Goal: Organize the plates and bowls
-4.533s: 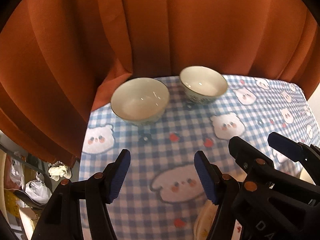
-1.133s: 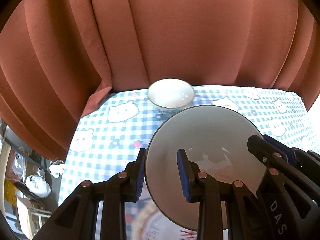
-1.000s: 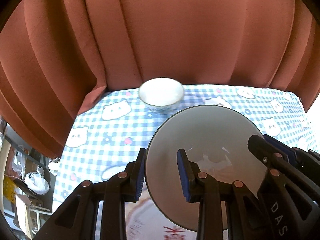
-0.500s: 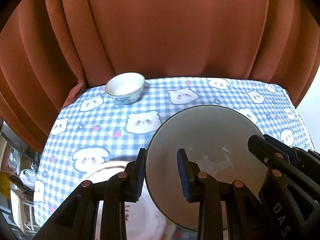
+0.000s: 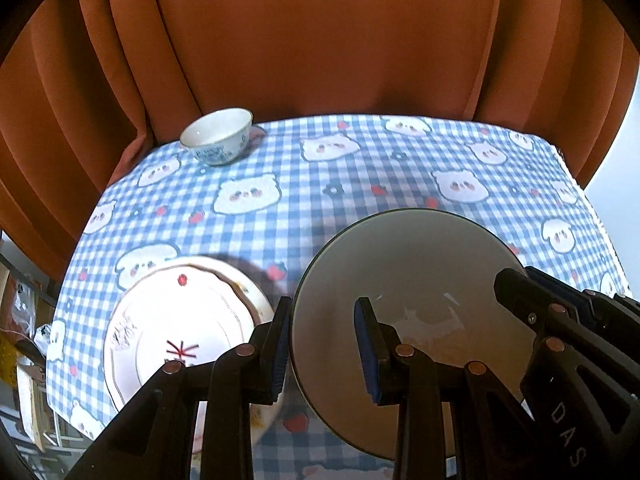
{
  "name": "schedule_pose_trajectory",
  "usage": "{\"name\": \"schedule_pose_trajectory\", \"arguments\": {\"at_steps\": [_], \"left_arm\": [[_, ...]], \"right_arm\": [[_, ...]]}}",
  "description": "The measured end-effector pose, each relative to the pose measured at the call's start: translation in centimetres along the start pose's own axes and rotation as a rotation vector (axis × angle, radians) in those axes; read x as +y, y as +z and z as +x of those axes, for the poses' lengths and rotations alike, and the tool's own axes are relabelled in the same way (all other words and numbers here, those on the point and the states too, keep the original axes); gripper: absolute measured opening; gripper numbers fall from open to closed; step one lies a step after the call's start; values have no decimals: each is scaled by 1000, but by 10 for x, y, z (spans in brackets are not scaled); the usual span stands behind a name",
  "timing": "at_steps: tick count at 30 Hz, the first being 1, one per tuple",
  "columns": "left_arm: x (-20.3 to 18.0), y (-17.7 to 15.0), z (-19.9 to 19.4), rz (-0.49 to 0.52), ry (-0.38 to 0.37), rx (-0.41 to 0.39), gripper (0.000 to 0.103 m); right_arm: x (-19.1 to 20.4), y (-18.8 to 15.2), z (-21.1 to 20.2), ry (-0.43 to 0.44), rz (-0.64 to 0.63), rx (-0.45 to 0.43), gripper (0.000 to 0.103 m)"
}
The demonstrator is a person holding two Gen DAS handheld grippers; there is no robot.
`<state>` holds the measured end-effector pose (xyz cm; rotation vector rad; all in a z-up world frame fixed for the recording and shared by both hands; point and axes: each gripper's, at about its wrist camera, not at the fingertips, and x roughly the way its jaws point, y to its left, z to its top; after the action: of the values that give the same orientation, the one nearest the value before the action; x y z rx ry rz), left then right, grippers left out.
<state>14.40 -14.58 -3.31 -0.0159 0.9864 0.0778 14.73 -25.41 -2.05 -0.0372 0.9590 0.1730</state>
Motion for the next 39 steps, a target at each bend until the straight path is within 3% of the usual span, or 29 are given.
{"name": "schedule_pose_trajectory", "arguments": {"at_steps": [23,34,39], "left_arm": [[-20,-38,34,37,17,114,30],[-26,-46,33,58,47,39,30],[-24,-47,33,60,8,42,39]], "right_arm": [[-15,-33,32,-6,-5,117,15],[-17,-44,34,1,-21,67,18],[-19,-46,36,8,-10,70,20]]}}
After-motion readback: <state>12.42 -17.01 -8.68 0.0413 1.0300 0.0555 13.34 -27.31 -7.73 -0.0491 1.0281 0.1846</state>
